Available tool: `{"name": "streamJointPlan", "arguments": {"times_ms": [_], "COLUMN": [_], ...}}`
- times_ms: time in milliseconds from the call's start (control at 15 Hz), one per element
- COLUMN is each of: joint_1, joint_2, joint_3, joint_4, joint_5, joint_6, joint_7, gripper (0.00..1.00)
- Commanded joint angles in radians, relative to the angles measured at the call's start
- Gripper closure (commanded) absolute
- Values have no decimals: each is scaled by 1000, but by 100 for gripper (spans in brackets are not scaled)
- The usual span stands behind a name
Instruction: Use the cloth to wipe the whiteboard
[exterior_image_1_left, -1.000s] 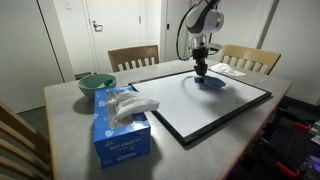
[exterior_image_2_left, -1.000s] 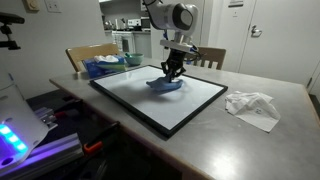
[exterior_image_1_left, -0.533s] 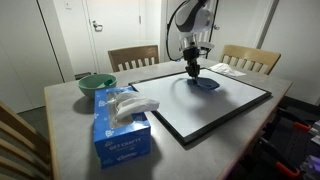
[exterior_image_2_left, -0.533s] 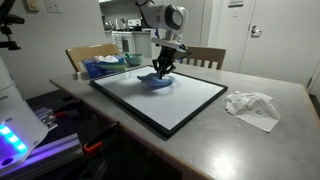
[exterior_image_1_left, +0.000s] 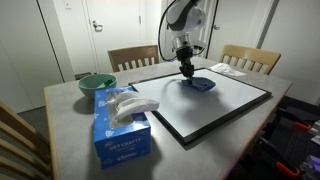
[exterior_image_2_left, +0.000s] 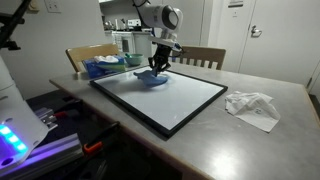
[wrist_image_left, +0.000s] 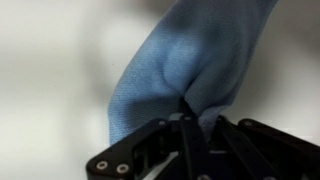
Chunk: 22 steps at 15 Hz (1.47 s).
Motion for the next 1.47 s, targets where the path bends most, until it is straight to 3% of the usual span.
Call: {"name": "streamJointPlan", "arguments": {"times_ms": [0, 400, 867, 1400], "joint_1": [21, 56, 82, 98], "joint_2": [36, 39, 76, 149], "joint_3": [9, 29, 53, 85], "joint_4": [75, 125, 189, 267], "joint_5": [8, 11, 25, 37], "joint_6": [-79, -146, -95, -112], "joint_7": [5, 16, -9, -26], "gripper": [98, 98, 98, 98]}}
